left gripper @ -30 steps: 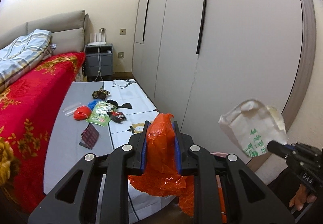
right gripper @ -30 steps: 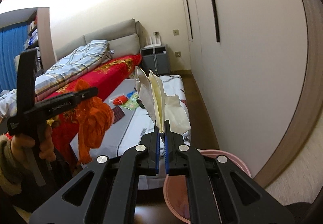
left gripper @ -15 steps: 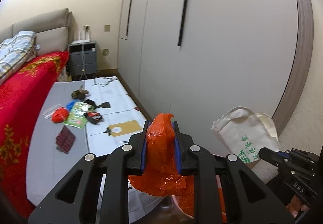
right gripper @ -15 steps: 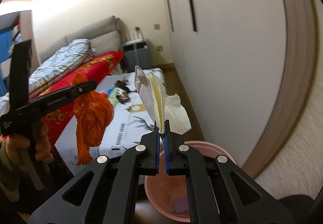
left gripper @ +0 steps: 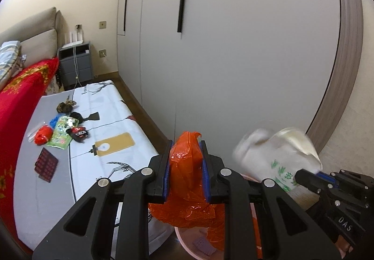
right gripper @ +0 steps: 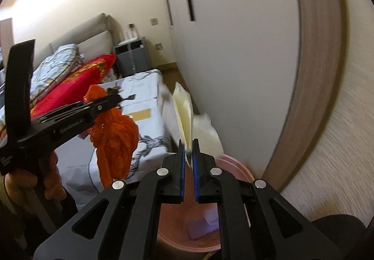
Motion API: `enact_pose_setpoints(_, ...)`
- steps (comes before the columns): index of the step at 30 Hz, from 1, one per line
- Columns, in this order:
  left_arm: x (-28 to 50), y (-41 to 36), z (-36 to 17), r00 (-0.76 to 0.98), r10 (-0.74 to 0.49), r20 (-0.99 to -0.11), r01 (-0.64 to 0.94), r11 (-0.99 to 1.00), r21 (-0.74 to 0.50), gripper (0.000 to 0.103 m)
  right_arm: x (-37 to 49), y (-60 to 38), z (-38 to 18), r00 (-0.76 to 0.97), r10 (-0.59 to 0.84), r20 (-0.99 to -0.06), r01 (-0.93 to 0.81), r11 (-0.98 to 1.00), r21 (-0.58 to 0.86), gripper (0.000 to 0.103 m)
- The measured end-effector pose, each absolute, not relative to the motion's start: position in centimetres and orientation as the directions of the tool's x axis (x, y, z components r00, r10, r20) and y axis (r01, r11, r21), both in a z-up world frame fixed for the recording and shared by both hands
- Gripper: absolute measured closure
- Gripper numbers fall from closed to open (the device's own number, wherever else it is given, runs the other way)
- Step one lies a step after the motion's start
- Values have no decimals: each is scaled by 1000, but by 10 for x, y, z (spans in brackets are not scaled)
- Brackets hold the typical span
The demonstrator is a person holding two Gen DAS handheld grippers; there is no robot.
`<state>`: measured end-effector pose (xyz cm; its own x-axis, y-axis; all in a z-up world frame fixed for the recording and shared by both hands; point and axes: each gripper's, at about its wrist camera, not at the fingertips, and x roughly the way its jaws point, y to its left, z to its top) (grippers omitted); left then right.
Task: Collect trash
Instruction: 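Lower the orange bag into the pink bin and open the left gripper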
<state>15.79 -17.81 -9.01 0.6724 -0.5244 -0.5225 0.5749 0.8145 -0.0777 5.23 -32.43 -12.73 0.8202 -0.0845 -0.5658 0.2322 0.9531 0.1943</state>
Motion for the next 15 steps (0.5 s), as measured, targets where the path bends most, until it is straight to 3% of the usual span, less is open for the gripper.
enact_pose_setpoints(1, 158, -180, -91, 671, -523, -525, 576, 814, -75, 81, 53, -328, -129, 815, -82, -573, 242, 947, 210, 88)
enact_pose_setpoints(2, 159, -182, -93, 669, -522, -530, 576, 814, -74, 81, 54, -331, -130, 811, -84, -579, 255, 942, 219, 72)
enact_pose_setpoints(4, 160, -184, -95, 661, -522, -540, 577, 813, -80, 81, 53, -334, -131, 813, -100, -574, 277, 933, 231, 58)
enact_pose_setpoints(10, 162, -191, -99, 649, -525, -550, 582, 808, -84, 73, 50, -333, -128, 816, -153, -557, 306, 933, 192, 51)
enact_pose_setpoints(12, 162, -192, -99, 653, -524, -546, 580, 810, -84, 49, 48, -335, -128, 814, -170, -555, 321, 928, 187, 47)
enact_pose_setpoints(13, 162, -192, -99, 662, -518, -542, 570, 817, -83, 27, 48, -336, -128, 814, -173, -555, 325, 927, 188, 46)
enact_pose_setpoints(14, 162, -192, -98, 675, -509, -534, 558, 826, -81, 21, 49, -337, -127, 813, -174, -556, 328, 925, 191, 46)
enact_pose_setpoints(15, 161, -191, -98, 684, -508, -523, 553, 829, -82, 21, 49, -338, -127, 812, -175, -557, 331, 924, 193, 46)
